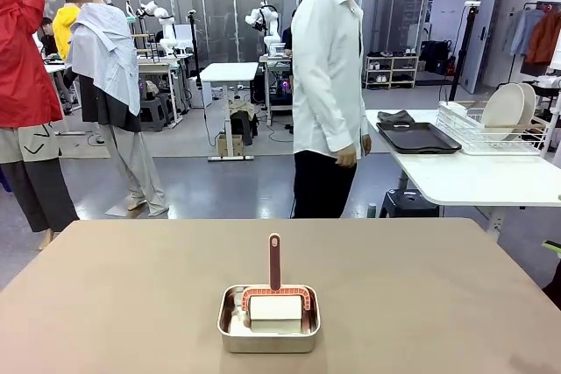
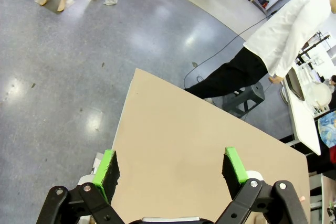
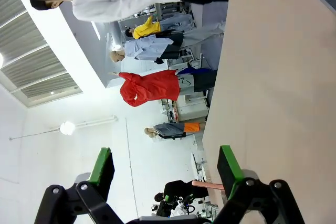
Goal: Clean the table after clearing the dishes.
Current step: Place the Lint Roller back on top of the Airtight Container.
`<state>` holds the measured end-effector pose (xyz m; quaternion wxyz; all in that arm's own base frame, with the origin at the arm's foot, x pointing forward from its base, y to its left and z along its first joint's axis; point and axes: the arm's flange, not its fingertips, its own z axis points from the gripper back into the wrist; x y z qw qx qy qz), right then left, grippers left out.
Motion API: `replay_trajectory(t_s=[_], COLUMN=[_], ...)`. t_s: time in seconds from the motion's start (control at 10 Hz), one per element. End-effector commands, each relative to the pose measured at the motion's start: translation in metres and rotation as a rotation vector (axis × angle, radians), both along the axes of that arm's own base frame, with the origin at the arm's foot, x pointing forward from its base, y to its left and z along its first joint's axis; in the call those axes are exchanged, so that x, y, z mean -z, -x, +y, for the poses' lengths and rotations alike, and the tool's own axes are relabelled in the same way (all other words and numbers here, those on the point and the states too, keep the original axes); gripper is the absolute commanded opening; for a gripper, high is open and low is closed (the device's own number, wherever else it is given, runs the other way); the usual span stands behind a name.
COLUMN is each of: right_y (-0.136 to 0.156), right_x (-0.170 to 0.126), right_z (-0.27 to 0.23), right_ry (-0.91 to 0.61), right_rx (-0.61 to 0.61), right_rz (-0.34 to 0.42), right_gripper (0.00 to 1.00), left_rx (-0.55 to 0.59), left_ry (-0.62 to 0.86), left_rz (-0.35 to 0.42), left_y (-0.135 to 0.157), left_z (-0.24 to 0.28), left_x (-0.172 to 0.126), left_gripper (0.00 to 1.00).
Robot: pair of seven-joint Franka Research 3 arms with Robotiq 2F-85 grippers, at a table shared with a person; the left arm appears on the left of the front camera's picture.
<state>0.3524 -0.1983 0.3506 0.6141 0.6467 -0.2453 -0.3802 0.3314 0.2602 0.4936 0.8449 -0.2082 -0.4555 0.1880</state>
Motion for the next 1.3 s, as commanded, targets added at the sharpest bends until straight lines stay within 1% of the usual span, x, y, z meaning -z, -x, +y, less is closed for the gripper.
replay_trajectory(t_s=[0.0,1.2], right_y=[0.0047,0.0047], right_x=[-0.0038,-0.0038], right_z=[-0.0006,-0.0006], right_ry=[0.004,0.004], right_rx=[-0.007,-0.007], right_rz=[-0.006,-0.006], right_gripper=[1.0,1.0], left_rx=[0.01,0.01], left_ry=[0.003,0.003], left_rz=[0.004,0.004], left_y=[0.002,0.002], left_z=[0.0018,0.0018], left_x=[-0.003,-0.003], left_gripper=[1.0,1.0])
